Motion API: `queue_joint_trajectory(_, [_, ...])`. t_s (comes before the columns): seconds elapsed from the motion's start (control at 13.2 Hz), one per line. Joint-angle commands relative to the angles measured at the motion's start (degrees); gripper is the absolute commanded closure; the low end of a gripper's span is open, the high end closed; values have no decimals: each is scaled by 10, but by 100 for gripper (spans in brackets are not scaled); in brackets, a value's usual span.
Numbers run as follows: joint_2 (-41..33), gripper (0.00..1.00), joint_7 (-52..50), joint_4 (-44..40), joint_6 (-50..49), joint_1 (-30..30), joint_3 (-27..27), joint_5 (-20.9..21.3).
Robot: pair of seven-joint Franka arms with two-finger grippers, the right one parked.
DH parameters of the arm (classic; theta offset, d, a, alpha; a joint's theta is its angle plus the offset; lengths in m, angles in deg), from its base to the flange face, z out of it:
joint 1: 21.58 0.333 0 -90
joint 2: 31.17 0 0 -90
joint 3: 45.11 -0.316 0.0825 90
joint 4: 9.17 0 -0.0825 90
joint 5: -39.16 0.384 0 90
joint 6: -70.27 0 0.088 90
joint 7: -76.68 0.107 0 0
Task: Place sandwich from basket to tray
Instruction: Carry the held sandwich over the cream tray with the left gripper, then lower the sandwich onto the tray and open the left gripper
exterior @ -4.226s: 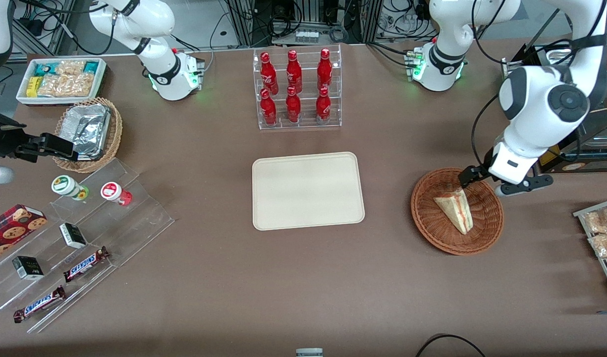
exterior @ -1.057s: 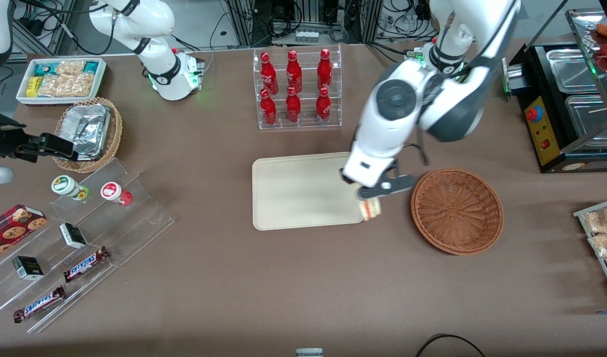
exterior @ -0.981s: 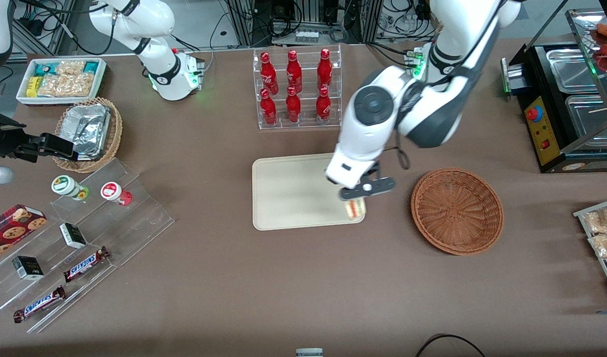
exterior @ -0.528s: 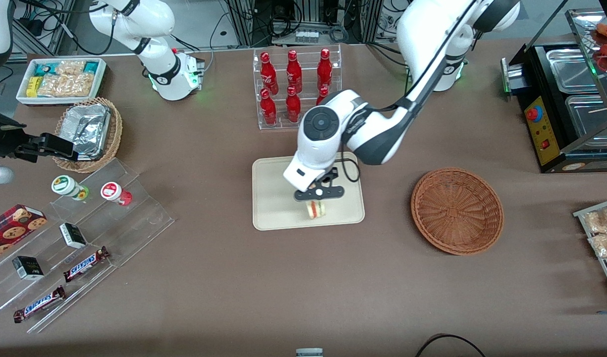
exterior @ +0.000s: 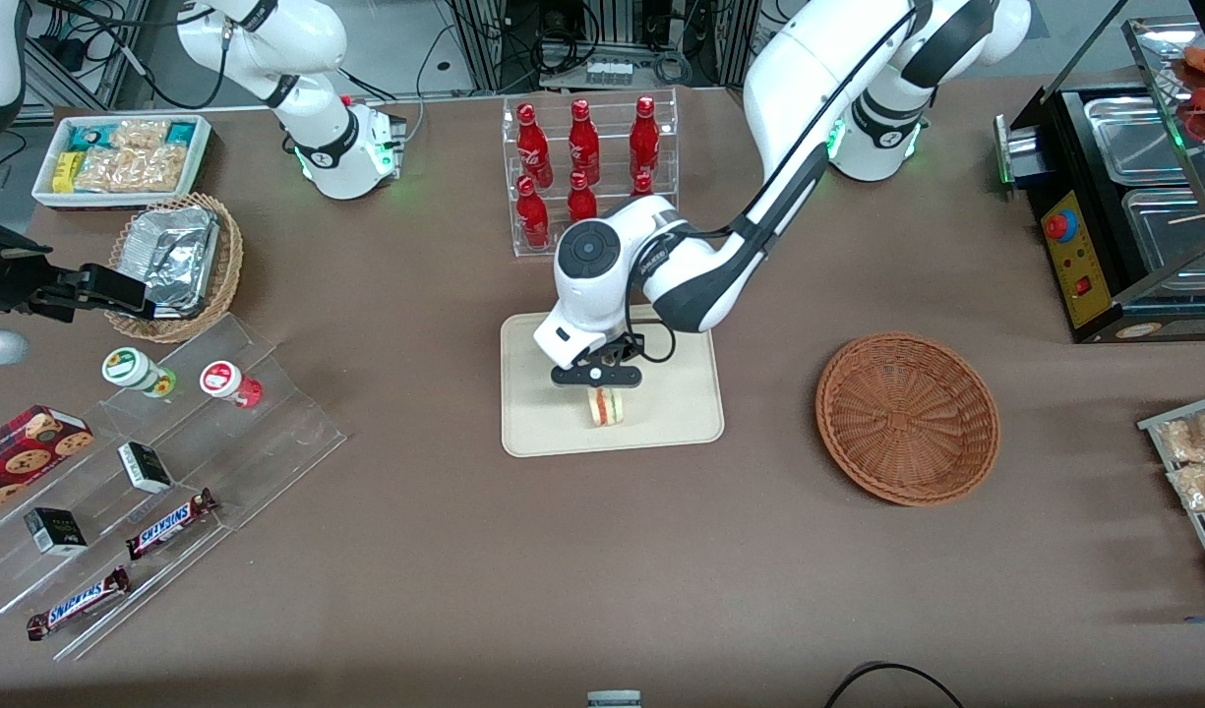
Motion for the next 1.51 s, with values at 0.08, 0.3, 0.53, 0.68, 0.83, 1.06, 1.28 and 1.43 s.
queue_joint_trajectory(0.08, [-2, 100, -8, 18, 9, -5, -2, 13])
queue_joint_trajectory(0.3, [6, 30, -8, 16, 13, -19, -3, 14])
queue_joint_trajectory(0.53, [5, 1, -7, 15, 13, -17, -3, 11])
queue_joint_trajectory(0.68, [-10, 1, -8, 12, 5, -13, -4, 8])
queue_joint_trajectory(0.83, [-34, 1, -8, 5, -27, -8, -5, 7])
queue_joint_trajectory(1.06, [-74, 1, -9, -5, -81, -5, -7, 6])
queue_joint_trajectory(1.28, [-131, 1, -36, -3, -120, 40, -7, -34])
queue_joint_trajectory(1.43, [-173, 1, -24, -1, -171, 72, -7, -43])
